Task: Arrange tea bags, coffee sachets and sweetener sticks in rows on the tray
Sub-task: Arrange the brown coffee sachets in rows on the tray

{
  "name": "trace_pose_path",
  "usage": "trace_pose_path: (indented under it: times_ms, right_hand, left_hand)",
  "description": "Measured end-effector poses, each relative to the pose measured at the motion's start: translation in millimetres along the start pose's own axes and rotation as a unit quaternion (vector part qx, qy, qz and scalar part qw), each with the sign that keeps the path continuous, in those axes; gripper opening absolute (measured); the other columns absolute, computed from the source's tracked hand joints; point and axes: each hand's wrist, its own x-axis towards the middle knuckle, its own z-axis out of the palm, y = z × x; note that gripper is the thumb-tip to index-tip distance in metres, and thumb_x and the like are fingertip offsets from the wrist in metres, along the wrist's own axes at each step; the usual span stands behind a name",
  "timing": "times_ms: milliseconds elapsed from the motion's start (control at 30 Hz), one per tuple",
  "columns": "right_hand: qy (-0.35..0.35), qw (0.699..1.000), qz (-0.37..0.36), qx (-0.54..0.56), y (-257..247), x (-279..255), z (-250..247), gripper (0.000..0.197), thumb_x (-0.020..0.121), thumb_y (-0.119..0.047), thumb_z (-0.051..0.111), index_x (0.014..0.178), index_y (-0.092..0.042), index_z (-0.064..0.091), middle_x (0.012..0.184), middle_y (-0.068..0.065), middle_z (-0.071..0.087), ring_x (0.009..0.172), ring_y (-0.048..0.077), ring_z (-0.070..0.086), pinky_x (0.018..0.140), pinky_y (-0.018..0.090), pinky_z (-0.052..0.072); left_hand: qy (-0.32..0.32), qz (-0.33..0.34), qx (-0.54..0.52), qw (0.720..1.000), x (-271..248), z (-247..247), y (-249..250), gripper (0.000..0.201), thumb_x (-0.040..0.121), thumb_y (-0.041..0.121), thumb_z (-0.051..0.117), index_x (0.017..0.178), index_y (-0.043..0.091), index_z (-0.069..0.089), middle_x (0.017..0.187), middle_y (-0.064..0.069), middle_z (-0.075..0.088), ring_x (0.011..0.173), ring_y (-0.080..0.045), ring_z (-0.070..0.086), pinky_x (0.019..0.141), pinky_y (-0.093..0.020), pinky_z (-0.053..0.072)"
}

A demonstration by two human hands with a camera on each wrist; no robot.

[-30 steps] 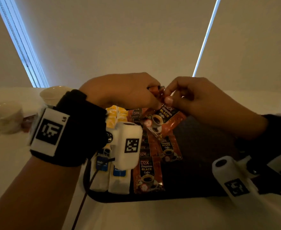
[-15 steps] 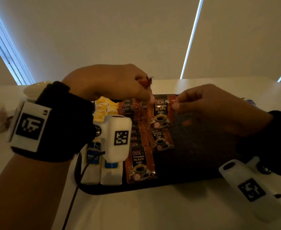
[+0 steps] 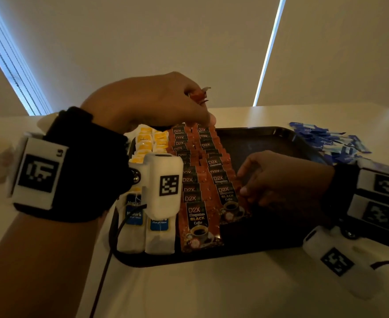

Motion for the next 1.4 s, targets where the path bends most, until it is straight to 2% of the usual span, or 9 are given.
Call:
trace_pose_path:
  times_ms: [300, 500, 633, 833, 967, 1100, 1267, 1333, 1400]
  right_hand:
    - [0.001, 0.997, -0.035, -0.075, -6.8, 1.7, -4.2, 0.024, 0.081, -0.013, 0.067, 0.090, -0.024, 0.047, 0.091, 0.000, 0.055, 0.073, 0.013, 0.061, 0.048, 0.018, 0.052]
    - [-0.053, 0.975, -0.071, -0.204, -4.9, -1.8, 6.8, 0.031, 0.074, -0.023, 0.076, 0.092, -0.026, 0.051, 0.096, -0.009, 0.054, 0.089, 0.013, 0.059, 0.064, 0.019, 0.052]
    - [-0.054, 0.974, -0.075, -0.208, -6.6, 6.6, 8.5, 0.024, 0.078, -0.022, 0.072, 0.088, -0.023, 0.051, 0.092, -0.008, 0.051, 0.076, 0.009, 0.055, 0.054, 0.015, 0.048]
    - [-0.051, 0.973, -0.111, -0.196, -16.3, 4.6, 2.0, 0.019, 0.080, -0.026, 0.069, 0.085, -0.026, 0.051, 0.084, -0.007, 0.053, 0.065, 0.006, 0.053, 0.051, 0.013, 0.046]
    - [0.046, 0.974, -0.218, -0.046, -39.8, -22.2, 0.6, 0.035, 0.066, -0.052, 0.064, 0.090, -0.028, 0.057, 0.083, -0.004, 0.062, 0.064, 0.003, 0.062, 0.057, 0.015, 0.051]
    - [0.061, 0.955, -0.271, 0.105, -57.2, -42.8, 11.9, 0.056, 0.056, -0.059, 0.060, 0.099, -0.025, 0.060, 0.084, -0.005, 0.069, 0.068, 0.002, 0.067, 0.060, 0.019, 0.054]
    - [0.103, 0.940, -0.261, 0.196, -53.5, -35.8, 16.9, 0.024, 0.084, -0.029, 0.061, 0.098, -0.009, 0.063, 0.086, 0.003, 0.070, 0.071, 0.009, 0.068, 0.058, 0.023, 0.057]
    - [0.099, 0.943, -0.231, 0.216, -46.9, -34.0, 12.2, 0.016, 0.088, -0.021, 0.059, 0.093, -0.007, 0.064, 0.081, 0.004, 0.070, 0.069, 0.010, 0.067, 0.057, 0.024, 0.057]
    - [0.097, 0.949, -0.207, 0.218, -39.5, -32.6, 6.6, 0.017, 0.088, -0.019, 0.058, 0.094, -0.005, 0.065, 0.085, 0.009, 0.070, 0.073, 0.016, 0.067, 0.061, 0.027, 0.059]
  left_hand:
    - [0.003, 0.006, 0.010, 1.000, 3.8, 2.4, -1.2, 0.030, 0.084, 0.039, 0.063, 0.103, 0.015, 0.062, 0.087, -0.002, 0.063, 0.068, -0.011, 0.055, 0.053, -0.021, 0.039]
    - [-0.006, 0.004, 0.012, 1.000, 6.2, 7.3, -0.8, 0.033, 0.084, 0.042, 0.061, 0.104, 0.016, 0.059, 0.087, -0.002, 0.061, 0.069, -0.011, 0.055, 0.056, -0.021, 0.041]
    - [-0.002, -0.001, -0.005, 1.000, 7.4, 8.3, -1.6, 0.038, 0.083, 0.046, 0.061, 0.107, 0.018, 0.055, 0.097, -0.006, 0.062, 0.080, -0.017, 0.059, 0.068, -0.028, 0.046]
    - [0.015, 0.004, -0.006, 1.000, 9.0, 6.6, -5.6, 0.044, 0.081, 0.060, 0.053, 0.098, 0.019, 0.049, 0.072, 0.003, 0.047, 0.059, -0.009, 0.042, 0.059, -0.027, 0.035]
    - [0.033, 0.008, -0.053, 0.998, 12.9, 7.5, -8.2, 0.034, 0.088, 0.055, 0.049, 0.080, 0.023, 0.042, 0.073, 0.002, 0.045, 0.064, -0.011, 0.044, 0.075, -0.034, 0.045]
    - [0.073, 0.021, -0.046, 0.996, 15.9, 13.7, -5.8, 0.043, 0.087, 0.060, 0.048, 0.094, 0.017, 0.042, 0.076, 0.008, 0.047, 0.066, -0.004, 0.046, 0.064, -0.026, 0.039]
    - [0.035, 0.026, -0.039, 0.998, 14.2, 17.3, -2.8, 0.055, 0.085, 0.065, 0.043, 0.102, 0.013, 0.047, 0.077, 0.002, 0.055, 0.064, -0.007, 0.056, 0.063, -0.027, 0.046]
    - [0.041, 0.018, -0.062, 0.997, 12.3, 10.2, -3.9, 0.049, 0.089, 0.057, 0.046, 0.108, 0.013, 0.050, 0.088, -0.001, 0.058, 0.077, -0.013, 0.060, 0.069, -0.033, 0.054]
    - [0.055, 0.013, -0.107, 0.993, 9.3, 1.7, -5.4, 0.028, 0.094, 0.039, 0.051, 0.107, 0.014, 0.054, 0.091, -0.004, 0.058, 0.078, -0.015, 0.058, 0.060, -0.029, 0.058]
